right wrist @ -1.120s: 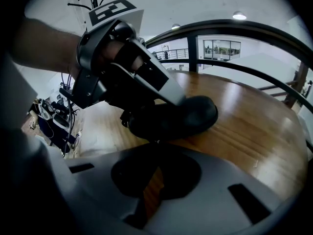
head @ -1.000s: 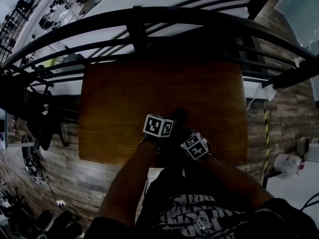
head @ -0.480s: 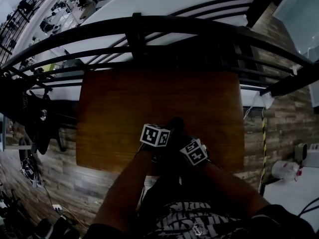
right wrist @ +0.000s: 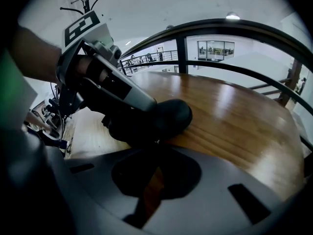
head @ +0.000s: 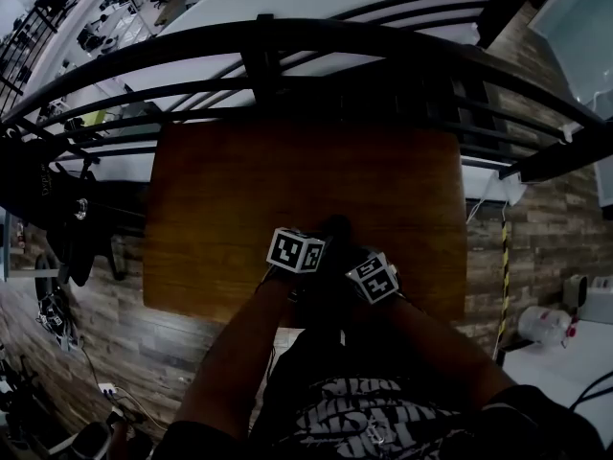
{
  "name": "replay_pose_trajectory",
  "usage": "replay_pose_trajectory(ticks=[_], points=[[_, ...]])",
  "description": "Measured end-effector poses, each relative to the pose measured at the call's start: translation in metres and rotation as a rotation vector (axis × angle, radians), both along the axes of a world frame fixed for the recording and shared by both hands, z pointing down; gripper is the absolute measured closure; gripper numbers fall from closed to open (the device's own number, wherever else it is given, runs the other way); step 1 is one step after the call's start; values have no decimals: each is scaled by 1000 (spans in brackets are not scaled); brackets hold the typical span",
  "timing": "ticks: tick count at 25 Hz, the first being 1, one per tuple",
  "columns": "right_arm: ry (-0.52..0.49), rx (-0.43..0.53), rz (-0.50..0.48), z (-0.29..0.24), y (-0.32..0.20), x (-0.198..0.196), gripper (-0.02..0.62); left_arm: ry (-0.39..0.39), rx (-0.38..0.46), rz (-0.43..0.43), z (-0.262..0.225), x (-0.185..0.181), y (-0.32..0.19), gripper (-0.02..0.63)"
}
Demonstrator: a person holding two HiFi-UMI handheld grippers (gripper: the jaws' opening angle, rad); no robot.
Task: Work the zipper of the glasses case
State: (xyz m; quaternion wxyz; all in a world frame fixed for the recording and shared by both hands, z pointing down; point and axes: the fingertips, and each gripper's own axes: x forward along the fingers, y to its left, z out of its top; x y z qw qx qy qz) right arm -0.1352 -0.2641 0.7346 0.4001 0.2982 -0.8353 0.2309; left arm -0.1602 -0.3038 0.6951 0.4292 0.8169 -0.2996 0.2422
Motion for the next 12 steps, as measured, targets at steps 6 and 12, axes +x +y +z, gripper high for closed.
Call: replay_pose_trajectory(ticks=[6, 12], points=[[7, 6, -9, -1, -8, 8, 597, -4, -3, -2, 0, 2, 2, 606], [19, 29, -30, -2, -23, 17, 597, -10, 2, -1, 0, 2, 1, 606]])
